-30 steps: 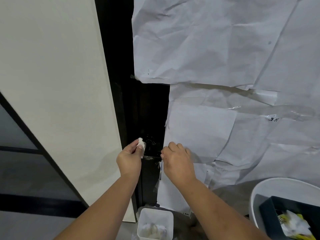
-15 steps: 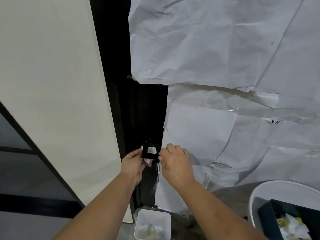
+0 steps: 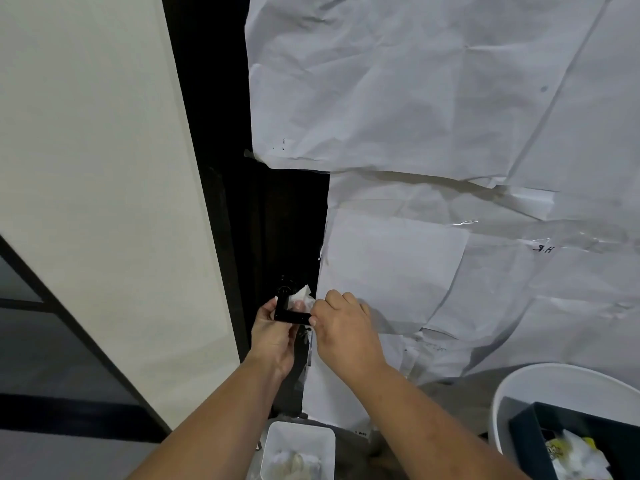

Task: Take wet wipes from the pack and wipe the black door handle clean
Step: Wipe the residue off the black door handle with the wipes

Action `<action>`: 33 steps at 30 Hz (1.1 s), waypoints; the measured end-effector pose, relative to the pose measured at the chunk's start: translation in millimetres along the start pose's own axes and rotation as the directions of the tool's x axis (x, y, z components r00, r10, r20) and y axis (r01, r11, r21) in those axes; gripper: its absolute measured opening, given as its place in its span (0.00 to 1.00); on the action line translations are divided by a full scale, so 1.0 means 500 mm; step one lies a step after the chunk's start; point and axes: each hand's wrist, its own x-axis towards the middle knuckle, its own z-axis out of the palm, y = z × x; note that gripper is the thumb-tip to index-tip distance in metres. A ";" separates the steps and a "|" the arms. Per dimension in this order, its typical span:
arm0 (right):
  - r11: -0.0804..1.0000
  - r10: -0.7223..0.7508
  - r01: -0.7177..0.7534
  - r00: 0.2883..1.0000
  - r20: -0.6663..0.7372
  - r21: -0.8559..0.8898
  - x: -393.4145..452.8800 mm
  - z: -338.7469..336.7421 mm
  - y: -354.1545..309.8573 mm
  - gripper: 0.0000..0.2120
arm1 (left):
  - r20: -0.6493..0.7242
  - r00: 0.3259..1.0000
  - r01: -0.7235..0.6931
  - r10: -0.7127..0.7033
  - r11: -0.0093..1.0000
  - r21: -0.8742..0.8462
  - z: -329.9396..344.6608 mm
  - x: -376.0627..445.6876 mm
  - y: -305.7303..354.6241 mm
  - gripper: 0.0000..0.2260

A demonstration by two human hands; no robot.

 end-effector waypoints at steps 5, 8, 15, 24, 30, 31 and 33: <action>1.000 -0.013 0.013 1.000 0.000 0.002 0.000 -0.001 0.001 0.02 | -0.014 0.992 -0.124 0.125 0.990 0.061 0.014 -0.013 -0.011 0.20; 1.000 -0.008 0.009 1.000 0.007 -0.008 0.001 -0.003 0.000 0.04 | -0.070 0.986 -0.148 0.149 0.989 0.024 0.022 -0.012 -0.016 0.17; 1.000 -0.013 0.013 1.000 0.027 0.008 0.005 -0.006 0.002 0.04 | -0.122 0.977 -0.180 0.177 0.984 -0.010 0.035 -0.016 -0.025 0.13; 1.000 -0.011 0.010 0.999 0.053 0.014 0.003 -0.005 0.004 0.02 | -0.166 0.964 -0.200 0.206 0.978 0.053 0.006 -0.001 -0.014 0.09; 0.999 0.002 -0.006 0.996 0.091 0.034 0.003 -0.006 0.004 0.03 | -0.183 0.921 -0.316 0.343 0.935 0.160 -0.010 0.006 0.002 0.08; 0.999 0.005 -0.009 0.996 0.093 0.036 0.002 -0.006 0.003 0.03 | -0.180 0.916 -0.323 0.359 0.925 0.200 -0.013 0.008 0.003 0.09; 0.999 0.012 -0.015 0.996 0.089 0.040 0.002 -0.005 0.003 0.04 | -0.176 0.900 -0.337 0.398 0.894 0.295 -0.020 0.012 0.005 0.09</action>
